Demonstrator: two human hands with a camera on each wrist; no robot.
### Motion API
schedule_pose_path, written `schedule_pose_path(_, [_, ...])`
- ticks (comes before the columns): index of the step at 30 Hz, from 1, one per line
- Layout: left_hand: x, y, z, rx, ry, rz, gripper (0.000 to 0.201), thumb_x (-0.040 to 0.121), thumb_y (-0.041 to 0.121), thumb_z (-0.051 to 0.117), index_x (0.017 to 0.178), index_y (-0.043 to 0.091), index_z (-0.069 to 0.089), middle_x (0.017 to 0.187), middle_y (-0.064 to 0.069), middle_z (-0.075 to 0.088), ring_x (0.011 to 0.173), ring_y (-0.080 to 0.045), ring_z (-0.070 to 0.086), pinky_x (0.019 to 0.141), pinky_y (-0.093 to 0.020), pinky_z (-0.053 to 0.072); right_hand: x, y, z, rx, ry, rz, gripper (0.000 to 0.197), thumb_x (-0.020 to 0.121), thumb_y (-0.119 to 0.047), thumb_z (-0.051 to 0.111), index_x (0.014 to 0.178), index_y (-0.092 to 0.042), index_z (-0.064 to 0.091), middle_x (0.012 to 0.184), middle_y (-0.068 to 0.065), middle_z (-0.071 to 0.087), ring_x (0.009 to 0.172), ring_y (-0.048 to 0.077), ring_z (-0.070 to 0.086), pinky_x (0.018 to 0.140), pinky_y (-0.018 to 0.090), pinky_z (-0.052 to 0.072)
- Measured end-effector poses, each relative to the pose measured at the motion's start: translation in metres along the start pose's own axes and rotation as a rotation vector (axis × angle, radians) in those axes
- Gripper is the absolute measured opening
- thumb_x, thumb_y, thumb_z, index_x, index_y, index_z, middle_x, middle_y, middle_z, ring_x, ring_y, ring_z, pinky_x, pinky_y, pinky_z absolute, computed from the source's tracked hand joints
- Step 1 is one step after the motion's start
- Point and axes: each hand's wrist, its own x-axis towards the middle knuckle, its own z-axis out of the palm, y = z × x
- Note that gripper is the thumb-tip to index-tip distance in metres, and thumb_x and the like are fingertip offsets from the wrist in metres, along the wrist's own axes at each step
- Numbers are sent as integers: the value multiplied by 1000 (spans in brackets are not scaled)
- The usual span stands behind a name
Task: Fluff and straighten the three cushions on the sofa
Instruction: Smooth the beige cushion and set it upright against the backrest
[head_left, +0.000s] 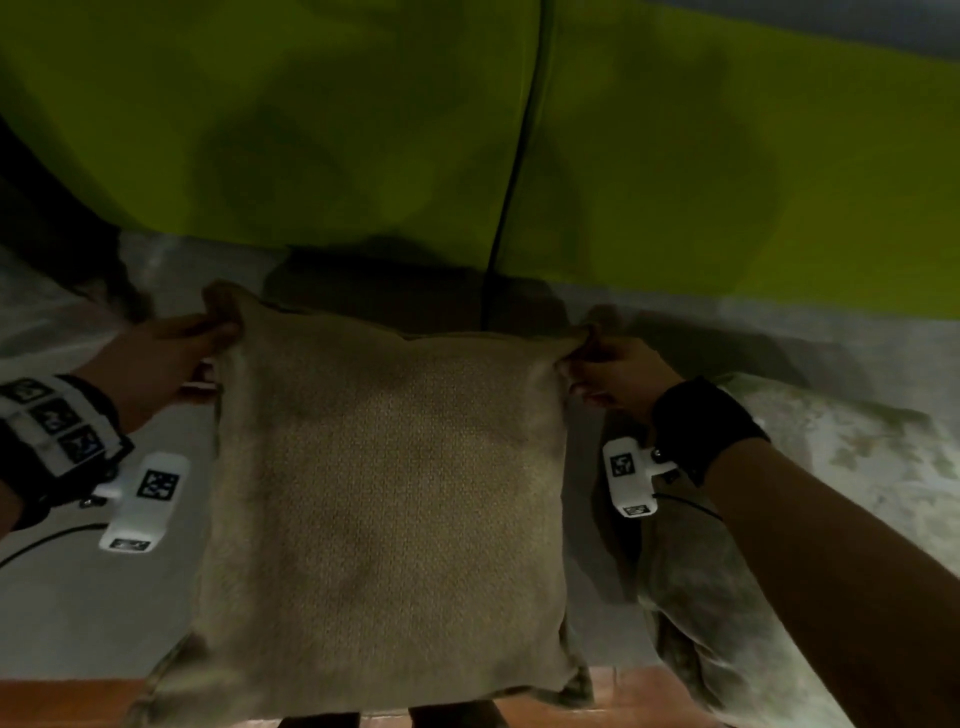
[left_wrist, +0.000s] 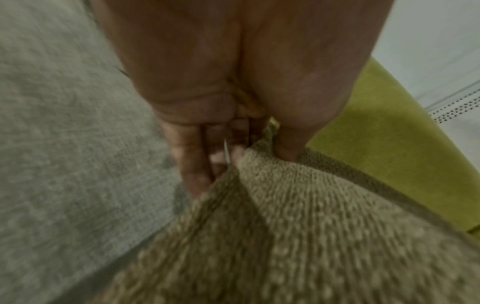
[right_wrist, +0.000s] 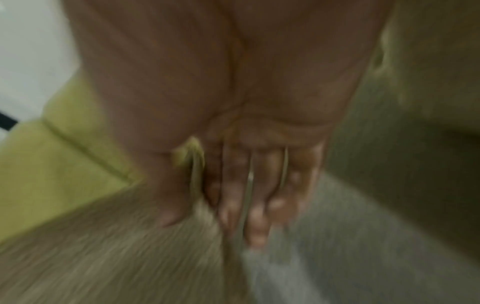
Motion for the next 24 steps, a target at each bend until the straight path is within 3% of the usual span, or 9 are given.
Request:
schedule_pose_path(5, [-4, -9, -8, 18, 120, 93, 7, 97, 30, 62, 95, 26, 67, 104, -11, 68, 94, -29, 66, 64, -32, 62, 4, 3, -14, -166, 133, 2, 11, 89, -20, 78, 81, -26, 73, 81, 4, 74, 77, 21, 70, 78, 38, 59])
schedule_pose_path(7, [5, -19, -23, 115, 114, 95, 26, 89, 52, 65, 96, 26, 66, 103, -16, 70, 94, -37, 68, 70, -43, 63, 1, 1, -18, -249, 150, 7, 14, 93, -21, 72, 81, -27, 71, 91, 6, 75, 89, 27, 72, 80, 39, 57])
schedule_pose_path(9, [3, -19, -26, 327, 177, 212, 58, 74, 77, 61, 109, 32, 62, 107, -14, 69, 101, -39, 68, 88, -57, 56, -6, -10, -11, -461, 246, -52, 13, 100, -29, 59, 105, -25, 70, 116, 14, 72, 106, 36, 67, 82, 38, 52])
schedule_pose_path(12, [-40, 7, 1, 596, 248, 564, 66, 88, 70, 46, 146, 40, 36, 148, -6, 45, 135, -32, 42, 113, -50, 35, -38, -34, 19, -621, 292, -409, 55, 104, -51, 39, 155, -29, 36, 158, 8, 43, 144, 30, 40, 114, 45, 37])
schedule_pose_path(14, [-86, 18, 27, 785, 62, 792, 68, 90, 76, 31, 151, 54, 12, 161, 18, 18, 147, -24, 24, 116, -45, 26, -67, -40, 50, -780, 167, -786, 67, 101, -63, 30, 158, -28, 29, 167, 5, 27, 154, 29, 20, 121, 58, 23])
schedule_pose_path(16, [-105, 5, 43, 1074, -149, 970, 77, 89, 80, 24, 156, 46, 6, 166, 10, 1, 152, -31, 10, 118, -50, 19, -74, -28, 80, -1001, 18, -1014, 75, 98, -70, 30, 160, -29, 26, 169, 9, 22, 156, 36, 14, 120, 66, 18])
schedule_pose_path(19, [-90, -23, 47, 1288, -254, 778, 88, 82, 89, 17, 154, 48, -13, 164, 7, -25, 152, -24, -20, 123, -53, 3, -49, -1, 96, -1099, -110, -929, 80, 94, -79, 22, 161, -42, -3, 172, 3, -1, 157, 38, -2, 120, 69, 9])
schedule_pose_path(21, [-75, -33, 49, 1259, -231, 658, 85, 79, 91, 10, 150, 53, -19, 162, 10, -29, 153, -24, -19, 123, -53, 4, -28, 7, 93, -1086, -125, -792, 78, 89, -85, 10, 154, -52, -18, 171, -5, -13, 157, 38, -5, 119, 70, 8])
schedule_pose_path(24, [-59, -39, 52, 1207, -201, 561, 84, 79, 91, 10, 148, 55, -22, 164, 9, -24, 154, -24, -12, 124, -48, 6, -10, 14, 83, -1034, -158, -639, 80, 83, -90, 6, 151, -58, -22, 169, -10, -20, 158, 31, -6, 119, 69, 1])
